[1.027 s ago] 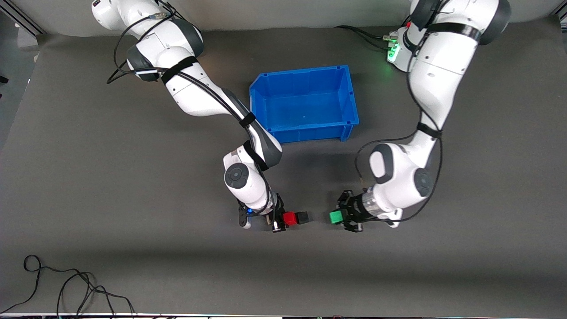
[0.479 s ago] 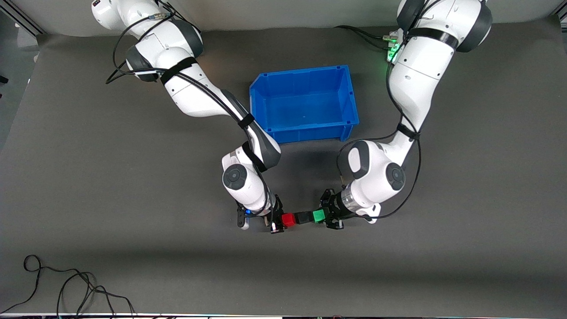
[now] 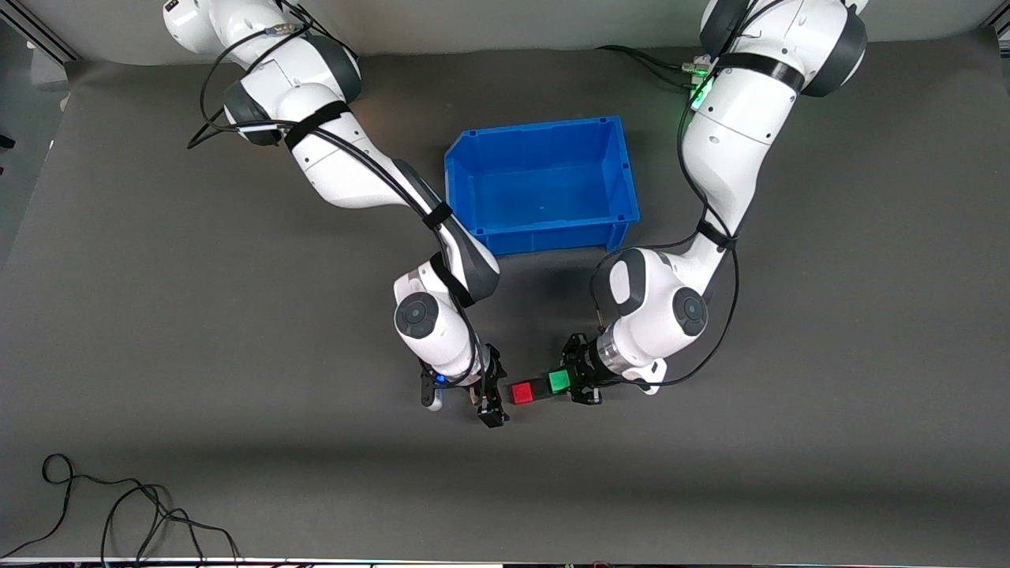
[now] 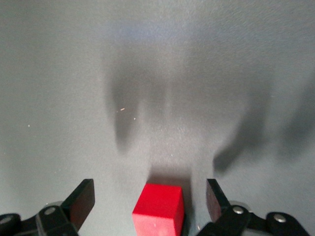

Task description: Attach green and red cubes to black cube

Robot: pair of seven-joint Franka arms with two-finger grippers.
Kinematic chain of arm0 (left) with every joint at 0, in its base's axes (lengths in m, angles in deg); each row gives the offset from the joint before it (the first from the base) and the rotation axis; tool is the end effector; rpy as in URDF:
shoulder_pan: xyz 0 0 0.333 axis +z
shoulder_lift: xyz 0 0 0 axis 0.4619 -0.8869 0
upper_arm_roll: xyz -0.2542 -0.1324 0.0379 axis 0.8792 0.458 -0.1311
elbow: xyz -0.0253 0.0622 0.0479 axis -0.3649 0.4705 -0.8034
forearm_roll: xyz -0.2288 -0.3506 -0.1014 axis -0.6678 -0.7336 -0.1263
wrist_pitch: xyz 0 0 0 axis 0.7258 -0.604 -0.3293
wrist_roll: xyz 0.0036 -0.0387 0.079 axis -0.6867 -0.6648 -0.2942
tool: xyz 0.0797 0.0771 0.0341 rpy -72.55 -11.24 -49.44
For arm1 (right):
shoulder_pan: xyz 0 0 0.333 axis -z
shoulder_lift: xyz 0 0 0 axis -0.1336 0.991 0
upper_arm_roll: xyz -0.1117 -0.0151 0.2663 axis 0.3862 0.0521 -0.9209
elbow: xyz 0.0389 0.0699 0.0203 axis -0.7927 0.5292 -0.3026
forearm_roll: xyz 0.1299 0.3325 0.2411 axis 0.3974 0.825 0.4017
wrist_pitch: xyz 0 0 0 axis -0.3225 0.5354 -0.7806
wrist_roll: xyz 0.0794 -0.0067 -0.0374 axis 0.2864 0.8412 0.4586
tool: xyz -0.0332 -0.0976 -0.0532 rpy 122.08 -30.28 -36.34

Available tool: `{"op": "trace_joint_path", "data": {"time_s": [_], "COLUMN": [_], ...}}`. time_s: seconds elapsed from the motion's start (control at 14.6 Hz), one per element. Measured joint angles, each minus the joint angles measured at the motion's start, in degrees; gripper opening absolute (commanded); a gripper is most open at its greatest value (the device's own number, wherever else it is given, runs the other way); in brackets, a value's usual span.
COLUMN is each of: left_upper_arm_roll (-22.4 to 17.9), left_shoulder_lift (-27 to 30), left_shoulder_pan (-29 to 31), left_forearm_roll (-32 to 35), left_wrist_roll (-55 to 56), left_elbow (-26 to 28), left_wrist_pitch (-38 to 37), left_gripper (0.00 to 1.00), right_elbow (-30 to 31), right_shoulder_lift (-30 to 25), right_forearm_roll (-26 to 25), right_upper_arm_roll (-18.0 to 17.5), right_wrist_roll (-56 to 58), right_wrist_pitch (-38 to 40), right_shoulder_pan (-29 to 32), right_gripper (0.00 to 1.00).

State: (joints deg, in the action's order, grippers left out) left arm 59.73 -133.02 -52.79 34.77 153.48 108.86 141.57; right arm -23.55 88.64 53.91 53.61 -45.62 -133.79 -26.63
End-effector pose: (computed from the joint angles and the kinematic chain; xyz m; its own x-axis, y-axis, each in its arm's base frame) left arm 0.6577 -0.3629 0.1294 -0.1163 0.8498 -0.5142 0.9808 0.1800 0.0756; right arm 0.6902 0.4433 0.1407 0.1156 -0.9575 -0.2641 -0.9700 -0.0515 -0.2376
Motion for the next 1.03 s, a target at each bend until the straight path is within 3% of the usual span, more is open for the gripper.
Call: {"op": "trace_joint_path", "data": {"time_s": [0.07, 0.14, 0.21, 0.55, 0.82, 1.03], "left_upper_arm_roll": [0.00, 0.00, 0.00, -0.43, -1.30, -1.66], "left_shoulder_lift": [-0.01, -0.02, -0.04, -0.08, -0.04, 1.38], "left_shoulder_pan": [-0.23, -0.43, -0.53, -0.53, 0.40, 6.14], "left_forearm_roll": [0.00, 0.01, 0.04, 0.51, 1.78, 7.12], "left_wrist_roll": [0.00, 0.00, 0.00, -0.03, -0.22, -4.86], "left_elbow": [-0.09, -0.21, -0.32, -0.52, -1.09, -2.16], "left_wrist_pitch": [0.00, 0.00, 0.00, 0.01, -0.33, -10.41], "left_gripper": [0.37, 0.79, 1.00, 1.00, 1.00, 1.00], "right_elbow": [-0.66, -0.88, -0.62, 13.04, 18.42, 19.24], "right_shoulder_lift": [-0.99, -2.71, -4.87, -20.32, -29.75, -34.19], "right_forearm_roll": [-0.03, -0.09, -0.16, -0.21, -0.21, -0.21], "right_upper_arm_roll": [0.13, 0.29, 0.47, 0.69, 0.76, 0.77], "right_wrist_roll": [0.01, 0.11, 0.64, 16.09, 31.92, 45.25], "right_wrist_pitch": [2.59, 5.49, 8.20, 15.09, 29.49, 37.84], "right_shoulder_pan": [0.20, 0.58, 1.07, 5.86, 11.71, 16.34], "right_gripper": [1.00, 1.00, 1.00, 1.00, 1.00, 1.00]}}
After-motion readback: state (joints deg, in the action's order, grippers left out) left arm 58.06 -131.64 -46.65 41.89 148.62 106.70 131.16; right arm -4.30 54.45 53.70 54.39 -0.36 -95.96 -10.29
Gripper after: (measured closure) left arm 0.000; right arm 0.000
